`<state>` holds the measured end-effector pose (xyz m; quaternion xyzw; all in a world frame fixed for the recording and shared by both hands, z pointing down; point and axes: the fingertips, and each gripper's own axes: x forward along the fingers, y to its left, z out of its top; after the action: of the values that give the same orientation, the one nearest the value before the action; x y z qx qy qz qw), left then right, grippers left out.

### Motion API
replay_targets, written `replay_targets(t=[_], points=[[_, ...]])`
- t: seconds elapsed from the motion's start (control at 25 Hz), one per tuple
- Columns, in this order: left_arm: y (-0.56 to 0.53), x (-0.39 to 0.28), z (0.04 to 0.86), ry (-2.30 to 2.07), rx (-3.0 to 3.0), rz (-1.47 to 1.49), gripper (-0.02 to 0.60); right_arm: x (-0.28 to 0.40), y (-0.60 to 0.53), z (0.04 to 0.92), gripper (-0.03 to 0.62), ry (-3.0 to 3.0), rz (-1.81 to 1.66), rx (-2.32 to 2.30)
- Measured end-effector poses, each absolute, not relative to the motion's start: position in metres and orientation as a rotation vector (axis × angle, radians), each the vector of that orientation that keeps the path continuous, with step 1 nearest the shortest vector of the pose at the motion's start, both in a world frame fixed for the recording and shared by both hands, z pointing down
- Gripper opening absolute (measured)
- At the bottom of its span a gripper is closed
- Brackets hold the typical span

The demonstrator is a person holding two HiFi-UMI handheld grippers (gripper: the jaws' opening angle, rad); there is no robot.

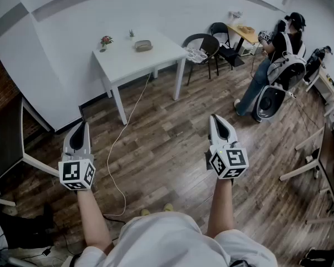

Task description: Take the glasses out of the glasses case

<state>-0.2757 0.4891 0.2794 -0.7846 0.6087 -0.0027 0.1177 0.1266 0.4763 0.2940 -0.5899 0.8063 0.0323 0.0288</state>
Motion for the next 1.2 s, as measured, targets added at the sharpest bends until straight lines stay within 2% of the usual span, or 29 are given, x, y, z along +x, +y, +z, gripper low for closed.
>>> replay_targets(t=[1.2], points=[[0.492, -0.241, 0.287, 1.791, -2.347, -0.034, 0.012, 0.13, 0.479, 0.309, 0.003, 2.511, 0.029, -1.759]])
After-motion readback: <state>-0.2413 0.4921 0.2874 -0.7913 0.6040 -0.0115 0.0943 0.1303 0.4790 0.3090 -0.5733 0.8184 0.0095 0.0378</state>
